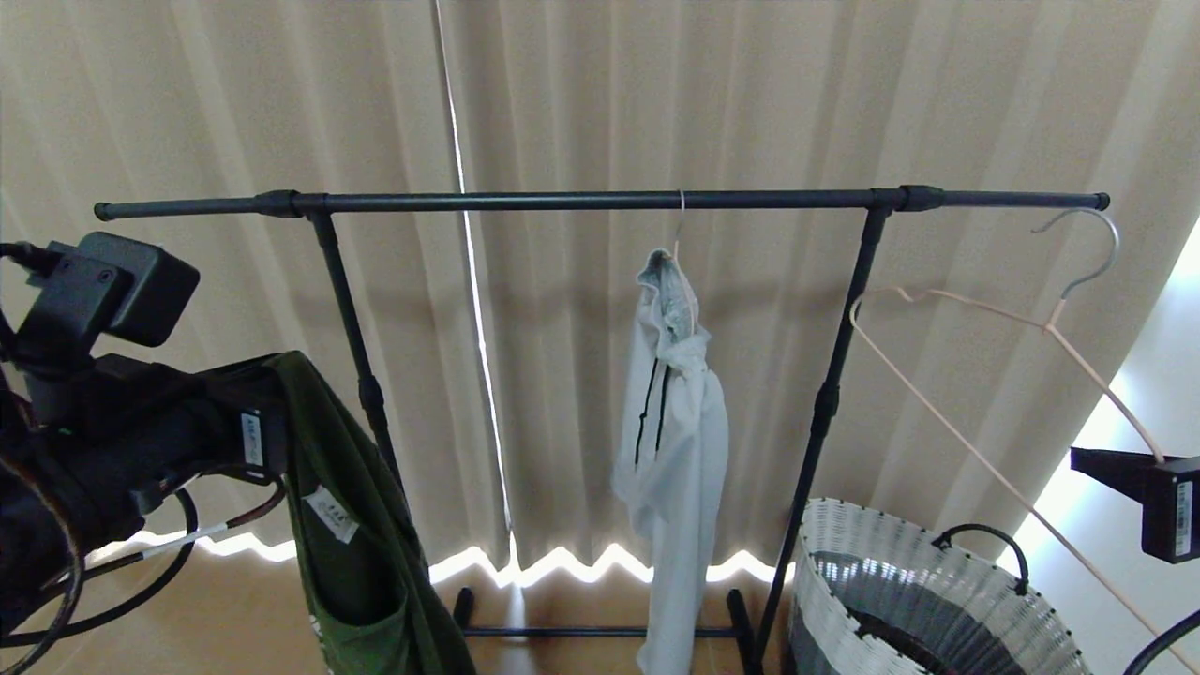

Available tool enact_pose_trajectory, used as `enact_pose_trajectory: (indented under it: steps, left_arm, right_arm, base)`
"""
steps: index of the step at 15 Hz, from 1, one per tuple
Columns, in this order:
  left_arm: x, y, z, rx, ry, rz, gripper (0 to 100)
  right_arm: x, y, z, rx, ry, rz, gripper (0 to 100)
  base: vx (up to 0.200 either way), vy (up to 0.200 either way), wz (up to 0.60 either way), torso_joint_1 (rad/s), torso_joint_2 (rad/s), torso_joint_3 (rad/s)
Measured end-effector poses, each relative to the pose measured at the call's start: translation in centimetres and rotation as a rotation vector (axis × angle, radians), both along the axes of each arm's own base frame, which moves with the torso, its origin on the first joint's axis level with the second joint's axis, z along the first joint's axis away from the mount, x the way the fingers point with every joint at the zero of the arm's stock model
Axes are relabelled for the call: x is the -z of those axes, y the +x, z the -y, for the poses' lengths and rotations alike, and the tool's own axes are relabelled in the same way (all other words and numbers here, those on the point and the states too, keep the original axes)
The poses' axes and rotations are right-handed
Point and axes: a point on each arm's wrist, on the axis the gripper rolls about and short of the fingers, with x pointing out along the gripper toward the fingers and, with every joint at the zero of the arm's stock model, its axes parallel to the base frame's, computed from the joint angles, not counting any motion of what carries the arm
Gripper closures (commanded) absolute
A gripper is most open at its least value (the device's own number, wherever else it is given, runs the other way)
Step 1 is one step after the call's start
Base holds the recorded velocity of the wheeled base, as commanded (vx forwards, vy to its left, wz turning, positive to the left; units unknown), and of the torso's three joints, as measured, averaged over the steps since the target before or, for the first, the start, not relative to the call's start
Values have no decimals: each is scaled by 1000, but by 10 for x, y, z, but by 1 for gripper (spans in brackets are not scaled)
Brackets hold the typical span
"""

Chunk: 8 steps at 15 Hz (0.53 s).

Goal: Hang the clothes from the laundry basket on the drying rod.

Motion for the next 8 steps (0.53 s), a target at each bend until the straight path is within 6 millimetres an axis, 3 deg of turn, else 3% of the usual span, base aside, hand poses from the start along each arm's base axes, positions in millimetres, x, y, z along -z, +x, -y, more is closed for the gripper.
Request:
enact_pose_trajectory:
  steps: [8]
  left_arm:
    - [-19,42,35,-88,40,-30,100]
  right_arm:
    - [-19,-22,-37,-302,180,118,100]
  base:
    - [0,0,0,0,0,0]
